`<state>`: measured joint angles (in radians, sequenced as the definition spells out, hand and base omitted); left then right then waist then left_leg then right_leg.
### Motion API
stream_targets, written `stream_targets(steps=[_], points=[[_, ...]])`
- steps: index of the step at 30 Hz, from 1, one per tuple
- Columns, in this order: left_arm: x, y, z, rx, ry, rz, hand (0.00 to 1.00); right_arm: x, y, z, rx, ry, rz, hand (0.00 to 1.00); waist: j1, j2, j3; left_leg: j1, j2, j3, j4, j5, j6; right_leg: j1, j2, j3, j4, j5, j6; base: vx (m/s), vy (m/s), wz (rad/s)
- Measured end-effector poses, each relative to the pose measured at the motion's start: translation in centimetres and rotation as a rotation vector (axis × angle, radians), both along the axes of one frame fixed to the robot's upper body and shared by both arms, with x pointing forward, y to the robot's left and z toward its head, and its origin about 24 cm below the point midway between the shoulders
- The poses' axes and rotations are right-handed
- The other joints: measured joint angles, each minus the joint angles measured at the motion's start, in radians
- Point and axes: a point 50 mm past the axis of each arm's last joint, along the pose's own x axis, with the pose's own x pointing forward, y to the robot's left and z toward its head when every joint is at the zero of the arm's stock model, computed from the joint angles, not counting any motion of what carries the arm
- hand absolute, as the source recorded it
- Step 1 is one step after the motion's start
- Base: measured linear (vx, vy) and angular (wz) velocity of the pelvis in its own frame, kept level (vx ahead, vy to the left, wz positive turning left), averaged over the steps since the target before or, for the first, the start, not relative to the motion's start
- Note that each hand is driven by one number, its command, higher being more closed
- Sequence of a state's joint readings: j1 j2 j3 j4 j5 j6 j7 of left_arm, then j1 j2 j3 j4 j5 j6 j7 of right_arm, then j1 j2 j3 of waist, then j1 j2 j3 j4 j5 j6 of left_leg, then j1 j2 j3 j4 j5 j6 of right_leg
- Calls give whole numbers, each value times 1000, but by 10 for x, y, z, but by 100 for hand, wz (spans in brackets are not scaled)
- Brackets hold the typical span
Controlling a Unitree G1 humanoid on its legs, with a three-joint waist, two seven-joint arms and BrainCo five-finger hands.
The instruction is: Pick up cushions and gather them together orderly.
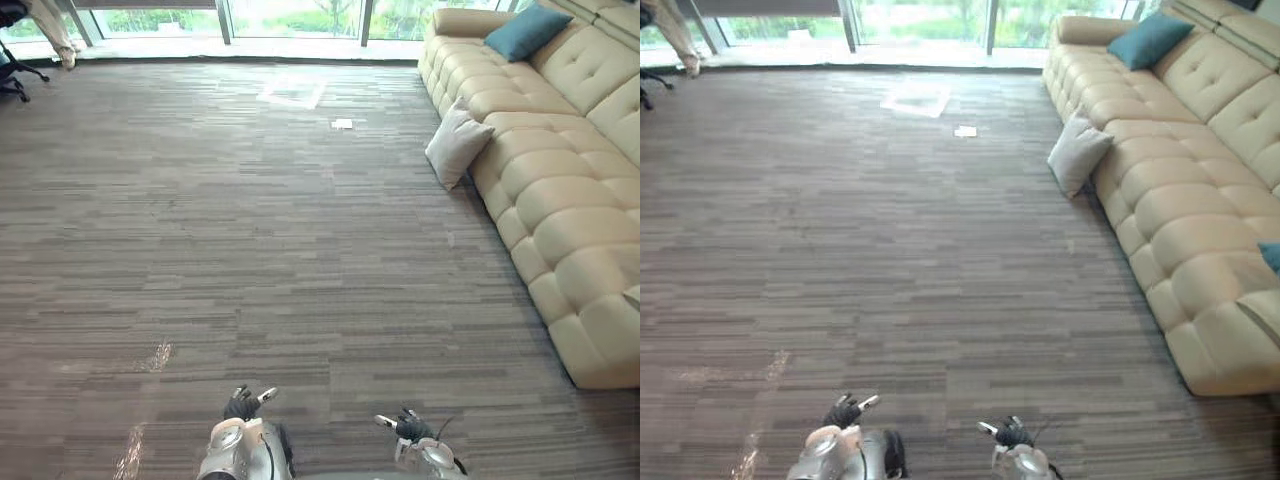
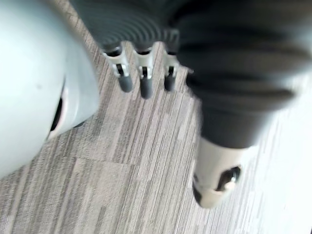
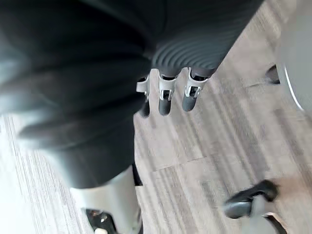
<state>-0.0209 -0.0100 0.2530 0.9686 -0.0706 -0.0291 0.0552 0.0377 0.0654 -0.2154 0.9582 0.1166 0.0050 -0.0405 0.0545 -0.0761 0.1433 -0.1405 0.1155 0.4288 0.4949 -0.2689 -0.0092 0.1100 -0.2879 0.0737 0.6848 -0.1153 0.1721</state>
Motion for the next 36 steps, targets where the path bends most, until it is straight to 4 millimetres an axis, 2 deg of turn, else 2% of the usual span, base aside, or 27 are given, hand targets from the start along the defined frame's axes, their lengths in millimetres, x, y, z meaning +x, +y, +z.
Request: stream_targets(steps=[1,2,4,8,9,10,11,12,13,15,16,17,18,19,20,22,25,27,28,29,30,31,32,33,34,35,36], points=[[-4,0,-2,1,23,-4,0,1,-4,1,-10,-12,-7,0,-10,12,12,77,-20,7,-33,-23,2,-118,-4,21,255,62,11,406,147,-17],[-5,-1,-3,-1,32,-9,0,4,-6,3,-17,-29,-6,0,-17,12,13,110,-22,7,-45,-33,1,-155,0,15,332,56,9,614,165,-8],[-9,-5,-6,-3,57,-40,0,10,-11,7,-47,-58,13,0,-23,34,17,279,-23,32,-163,-56,-13,-326,28,-96,454,-26,-48,548,125,-19],[-14,-12,-10,-20,92,-55,0,19,-20,13,-82,-111,8,0,-56,37,18,436,-24,37,-298,-78,-38,-507,52,-307,186,-90,-108,545,1,1],[-13,-16,-10,-31,94,-61,0,19,-23,13,-89,-108,9,0,-65,38,18,491,-25,30,-347,-82,-32,-520,80,-371,-24,-56,-137,500,-91,23],[-12,-17,-10,-33,93,-65,0,19,-24,13,-91,-106,3,0,-66,37,17,508,-27,27,-358,-84,-28,-525,92,-376,-86,-36,-144,687,-131,41],[-12,-23,-10,-39,93,-85,0,15,-29,12,-99,-94,-10,0,-70,41,22,558,-33,3,-384,-86,-25,-524,133,-346,-183,95,-204,723,-121,23],[-12,-33,-10,-65,93,-100,0,15,-41,14,-129,-90,-6,0,-65,87,23,582,-11,-30,-378,-56,-28,-514,146,-353,-124,44,-239,715,-127,16],[-12,-32,-11,-70,94,-101,0,16,-43,14,-133,-88,-7,0,-64,92,25,581,-11,-47,-366,-33,-41,-516,142,-347,-93,19,-256,655,-164,2],[-13,-35,-11,-70,101,-114,0,16,-48,14,-140,-80,-18,0,-79,120,25,520,26,-155,-129,80,-126,-476,141,-344,-10,-115,-262,628,-226,-2],[-13,-35,-11,-71,98,-111,0,17,-49,15,-141,-80,-18,0,-79,127,28,484,44,-182,-37,112,-145,-453,151,-348,-20,-128,-261,721,-226,-19],[-14,-28,-11,-67,97,-80,0,17,-48,14,-139,-76,-18,0,-77,137,41,335,95,-267,303,266,-214,-358,187,-353,-83,-153,-267,567,-150,-17],[-14,-27,-11,-67,93,-72,0,17,-48,14,-138,-76,-18,0,-76,141,45,289,113,-274,401,274,-218,-325,202,-350,-107,-157,-268,635,-120,-36],[-12,-23,-9,-66,78,-37,0,19,-45,14,-130,-76,-13,0,-68,141,58,189,155,-257,590,247,-178,-221,233,-340,-176,-166,-276,396,-34,-41],[-10,-20,-7,-56,59,-28,0,18,-40,12,-122,-64,3,0,-59,130,62,134,168,-229,636,212,-149,-157,241,-326,-224,-172,-281,452,-24,-48],[-8,-16,-4,-42,28,-21,0,16,-28,9,-99,-45,42,0,-47,106,50,23,178,-138,552,134,-81,-48,241,-287,-337,-174,-269,418,1,-50],[-5,-14,-1,-42,0,7,0,19,-15,9,-68,-51,55,0,-24,108,48,-56,161,-71,197,84,-47,38,231,-199,-413,-179,-225,502,127,-91],[-4,-12,-1,-43,-10,31,0,17,-7,7,-52,-47,57,0,-14,104,45,-69,113,-105,-71,112,-72,92,210,-140,-433,-227,-190,597,298,-98],[-5,-11,-1,-47,-13,41,0,15,-6,7,-53,-41,66,0,-12,105,42,-72,92,-141,-162,172,-92,123,200,-106,-434,-264,-163,602,386,-79],[-6,-11,-1,-47,-12,42,0,13,-7,6,-55,-33,69,0,-5,97,35,-65,83,-149,-148,213,-93,132,191,-86,-434,-278,-153,638,391,-91],[-10,-3,-2,-25,0,49,0,5,0,2,-36,-4,73,0,1,66,-9,-72,51,-121,-98,169,-76,135,148,-28,-436,-283,-152,769,456,-81],[-10,0,-2,-15,8,51,0,1,4,0,-23,4,73,0,1,30,-35,-67,36,-94,-63,117,-48,112,122,19,-398,-249,-144,631,345,-67],[-11,1,-2,-12,10,50,0,-1,5,0,-21,8,74,0,1,22,-41,-62,31,-80,-52,108,-46,98,111,31,-365,-235,-124,611,344,-45],[-10,2,-3,-6,15,40,0,-1,8,-1,-16,10,80,0,1,7,-41,-25,13,-52,-50,71,-34,51,94,59,-224,-203,-72,578,307,-38],[-11,2,-3,-5,24,39,0,-2,5,-1,-24,11,79,0,0,5,-36,40,-7,-35,-83,53,-20,-61,92,78,29,-96,4,568,270,-35],[-12,2,-4,-8,33,40,0,0,4,0,-25,7,77,0,-5,17,-27,73,-12,-30,-104,49,-14,-107,94,80,127,-76,29,537,202,-36],[-12,-1,-6,-18,50,40,0,4,2,2,-29,-11,76,0,-6,31,-13,170,-17,-27,-156,40,0,-184,112,56,307,-84,12,415,129,-29]])
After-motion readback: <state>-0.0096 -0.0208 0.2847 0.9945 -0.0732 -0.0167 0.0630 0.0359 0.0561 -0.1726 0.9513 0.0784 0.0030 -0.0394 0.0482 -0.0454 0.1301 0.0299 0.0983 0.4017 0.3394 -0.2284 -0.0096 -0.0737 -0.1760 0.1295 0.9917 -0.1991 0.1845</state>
